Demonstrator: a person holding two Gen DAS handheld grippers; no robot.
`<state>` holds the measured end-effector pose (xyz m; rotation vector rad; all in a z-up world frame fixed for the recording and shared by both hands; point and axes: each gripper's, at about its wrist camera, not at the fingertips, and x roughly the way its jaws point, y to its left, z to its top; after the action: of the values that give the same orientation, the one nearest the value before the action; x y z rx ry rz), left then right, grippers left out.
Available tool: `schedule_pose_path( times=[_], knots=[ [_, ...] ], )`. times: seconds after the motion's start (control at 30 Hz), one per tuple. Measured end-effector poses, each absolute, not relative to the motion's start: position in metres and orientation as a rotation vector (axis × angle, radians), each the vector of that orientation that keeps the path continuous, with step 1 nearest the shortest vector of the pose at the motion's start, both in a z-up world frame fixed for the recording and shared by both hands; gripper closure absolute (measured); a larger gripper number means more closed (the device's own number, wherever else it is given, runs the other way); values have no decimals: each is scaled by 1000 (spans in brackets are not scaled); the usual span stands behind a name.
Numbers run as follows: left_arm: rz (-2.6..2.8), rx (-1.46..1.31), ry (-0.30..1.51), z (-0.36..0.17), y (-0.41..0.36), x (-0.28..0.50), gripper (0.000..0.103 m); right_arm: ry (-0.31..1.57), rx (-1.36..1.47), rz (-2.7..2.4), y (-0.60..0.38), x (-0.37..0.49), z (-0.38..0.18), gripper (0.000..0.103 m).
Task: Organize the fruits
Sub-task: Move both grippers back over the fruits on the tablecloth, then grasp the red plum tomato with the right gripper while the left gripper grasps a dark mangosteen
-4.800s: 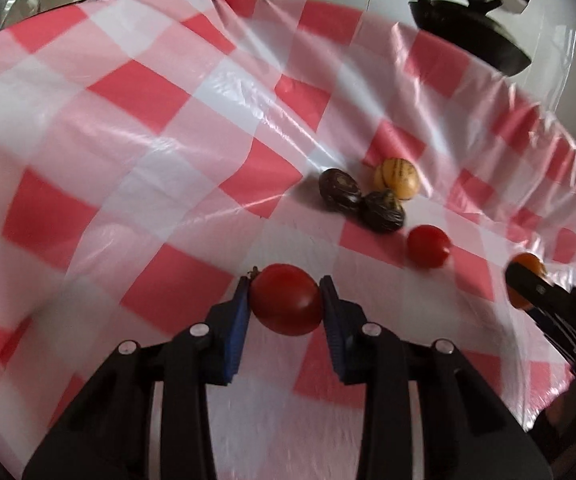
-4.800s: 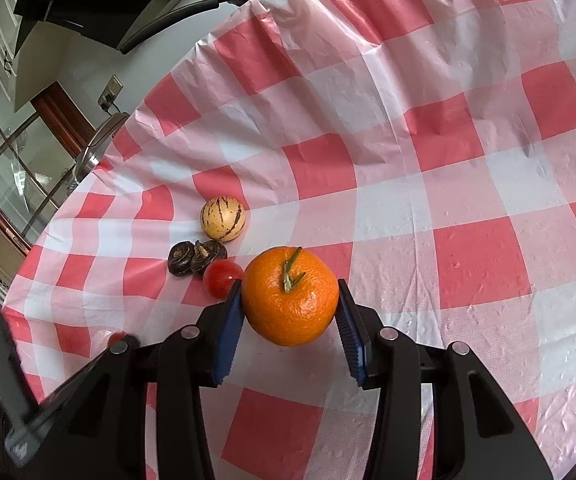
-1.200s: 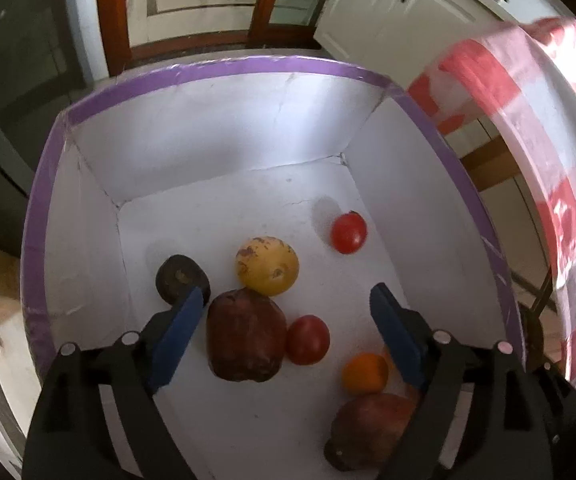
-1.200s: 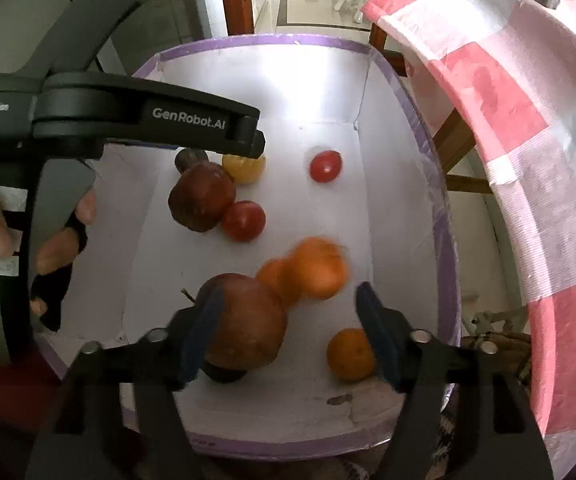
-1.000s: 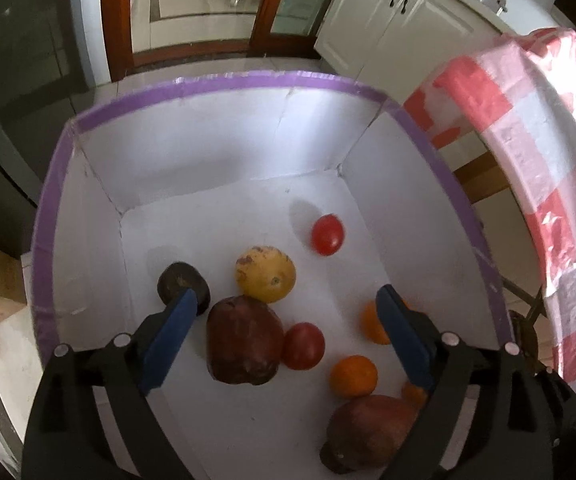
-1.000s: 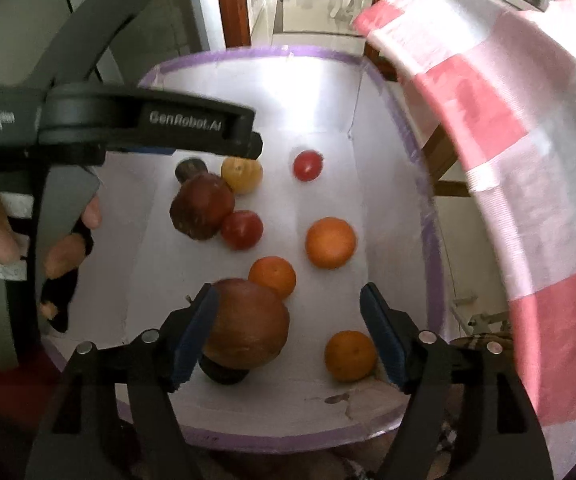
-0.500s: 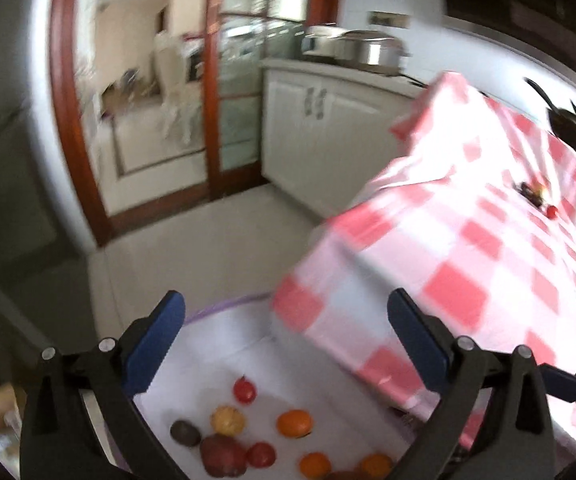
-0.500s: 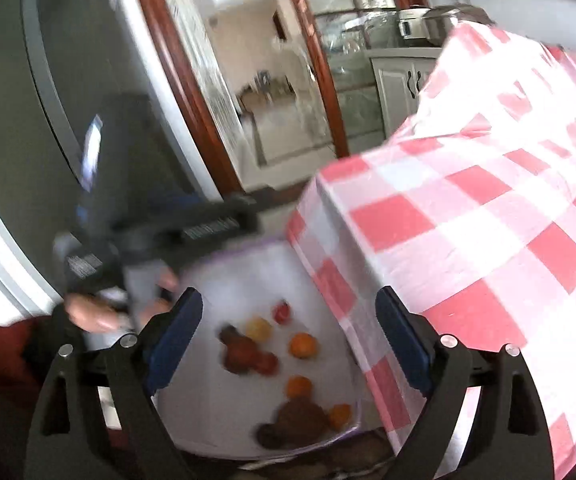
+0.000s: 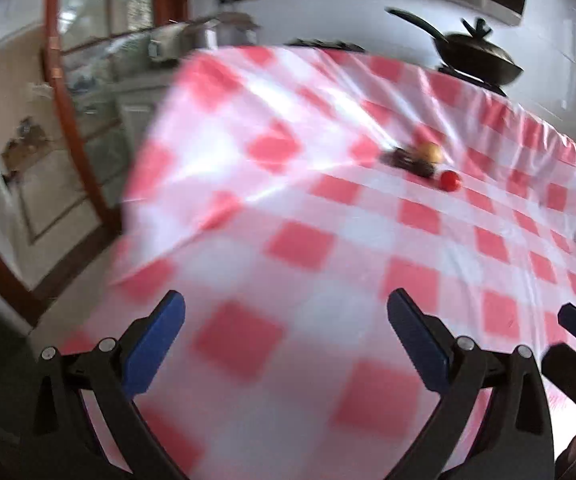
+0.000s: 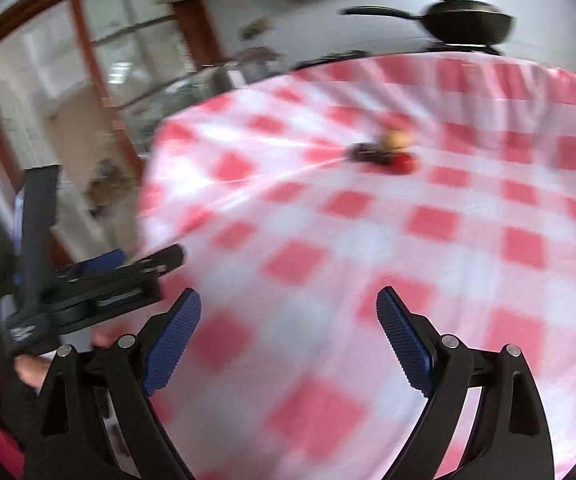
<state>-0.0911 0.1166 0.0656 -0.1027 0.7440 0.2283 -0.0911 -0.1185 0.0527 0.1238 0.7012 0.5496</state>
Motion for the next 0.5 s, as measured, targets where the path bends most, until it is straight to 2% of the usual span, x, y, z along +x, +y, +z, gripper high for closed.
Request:
schedule_pose_path(
  times=[0.2, 0.5],
  knots=[
    [157, -112, 780, 39, 77, -23, 2, 758, 106, 387, -160, -21, 24, 16],
    [133, -188, 839, 19, 84, 20, 2, 856, 142, 326, -167, 82, -4, 16]
  ],
)
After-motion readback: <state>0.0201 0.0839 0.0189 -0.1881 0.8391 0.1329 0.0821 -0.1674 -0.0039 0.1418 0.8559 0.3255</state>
